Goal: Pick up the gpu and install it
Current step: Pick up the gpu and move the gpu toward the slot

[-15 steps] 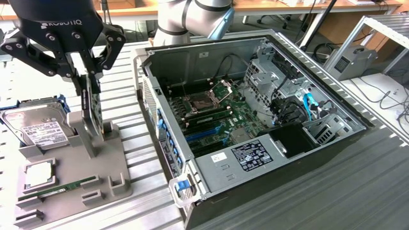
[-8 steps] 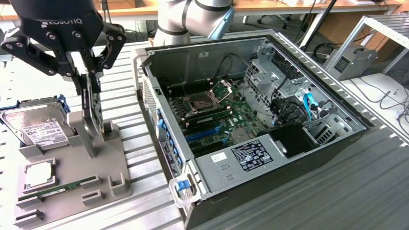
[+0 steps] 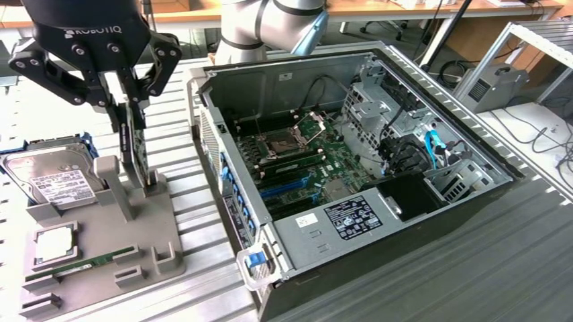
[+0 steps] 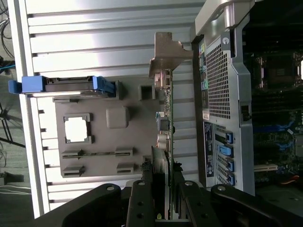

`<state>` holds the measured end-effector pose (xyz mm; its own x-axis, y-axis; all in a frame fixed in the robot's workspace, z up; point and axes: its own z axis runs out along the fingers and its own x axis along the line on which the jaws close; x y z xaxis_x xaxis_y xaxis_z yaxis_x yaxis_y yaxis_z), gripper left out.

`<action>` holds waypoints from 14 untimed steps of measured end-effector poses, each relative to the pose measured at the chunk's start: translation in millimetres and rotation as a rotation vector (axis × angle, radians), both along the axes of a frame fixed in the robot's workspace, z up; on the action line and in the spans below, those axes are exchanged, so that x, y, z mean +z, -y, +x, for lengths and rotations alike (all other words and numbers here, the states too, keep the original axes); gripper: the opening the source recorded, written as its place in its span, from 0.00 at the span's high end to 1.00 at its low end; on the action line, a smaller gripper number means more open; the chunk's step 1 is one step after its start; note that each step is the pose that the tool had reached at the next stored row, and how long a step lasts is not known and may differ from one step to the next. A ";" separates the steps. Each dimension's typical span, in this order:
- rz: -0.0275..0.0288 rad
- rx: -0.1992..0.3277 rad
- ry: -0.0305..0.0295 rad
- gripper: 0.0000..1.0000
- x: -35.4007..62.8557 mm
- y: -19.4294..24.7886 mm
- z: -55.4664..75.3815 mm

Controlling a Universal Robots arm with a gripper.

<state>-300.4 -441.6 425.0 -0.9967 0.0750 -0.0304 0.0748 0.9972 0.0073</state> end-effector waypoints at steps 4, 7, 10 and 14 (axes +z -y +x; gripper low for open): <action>0.0000 0.000 0.0000 0.73 0.0 0.0 1.7; 0.0000 0.000 0.0000 0.73 0.0 0.0 3.4; 0.0000 0.000 0.0000 0.73 0.0 0.0 5.0; 0.0000 0.000 0.0000 0.73 0.0 0.0 7.6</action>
<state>-292.8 -441.6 425.0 -0.9967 0.0749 -0.0303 0.0747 0.9972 0.0072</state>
